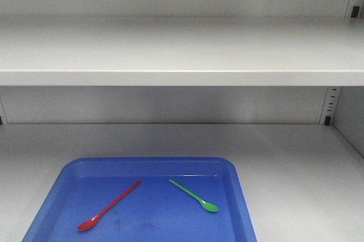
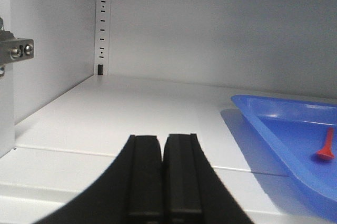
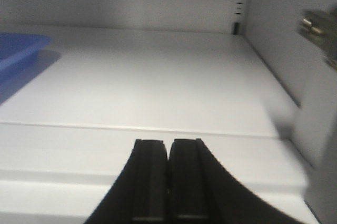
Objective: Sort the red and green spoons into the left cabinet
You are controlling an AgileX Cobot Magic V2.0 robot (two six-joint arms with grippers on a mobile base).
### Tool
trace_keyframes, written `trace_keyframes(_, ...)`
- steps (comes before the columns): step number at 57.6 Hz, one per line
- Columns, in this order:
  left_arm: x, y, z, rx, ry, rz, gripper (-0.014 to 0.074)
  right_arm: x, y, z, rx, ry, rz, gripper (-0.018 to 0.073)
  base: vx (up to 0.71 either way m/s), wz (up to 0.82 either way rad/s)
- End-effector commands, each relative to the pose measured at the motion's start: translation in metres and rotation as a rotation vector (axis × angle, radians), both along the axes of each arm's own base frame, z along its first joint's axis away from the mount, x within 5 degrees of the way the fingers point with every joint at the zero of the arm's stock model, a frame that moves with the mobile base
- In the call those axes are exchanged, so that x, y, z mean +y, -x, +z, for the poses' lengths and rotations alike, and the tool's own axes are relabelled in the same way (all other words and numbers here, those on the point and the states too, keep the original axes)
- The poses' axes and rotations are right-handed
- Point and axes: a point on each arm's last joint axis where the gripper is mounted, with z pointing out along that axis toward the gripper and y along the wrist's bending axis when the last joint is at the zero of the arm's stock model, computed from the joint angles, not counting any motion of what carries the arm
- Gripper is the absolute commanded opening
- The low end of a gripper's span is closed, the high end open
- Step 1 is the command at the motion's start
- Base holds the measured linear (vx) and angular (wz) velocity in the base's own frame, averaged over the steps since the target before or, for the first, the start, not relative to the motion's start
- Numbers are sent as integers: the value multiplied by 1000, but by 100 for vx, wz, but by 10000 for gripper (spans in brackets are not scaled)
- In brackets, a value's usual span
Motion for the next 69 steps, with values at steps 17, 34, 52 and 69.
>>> trace_keyframes(17,0,3,9,-98,5,-3,-6,-3,19,-12,-170,-34,-36,-9,0,0)
trace_keyframes(34,0,3,9,-98,5,-3,-6,-3,19,-13,-158,-36,-37,-9,0,0)
trace_keyframes(52,0,3,9,-98,5,-3,-6,-3,19,-13,-159,-36,-37,-9,0,0)
trace_keyframes(69,0,3,9,-98,5,-3,-6,-3,19,-13,-159,-36,-37,-9,0,0)
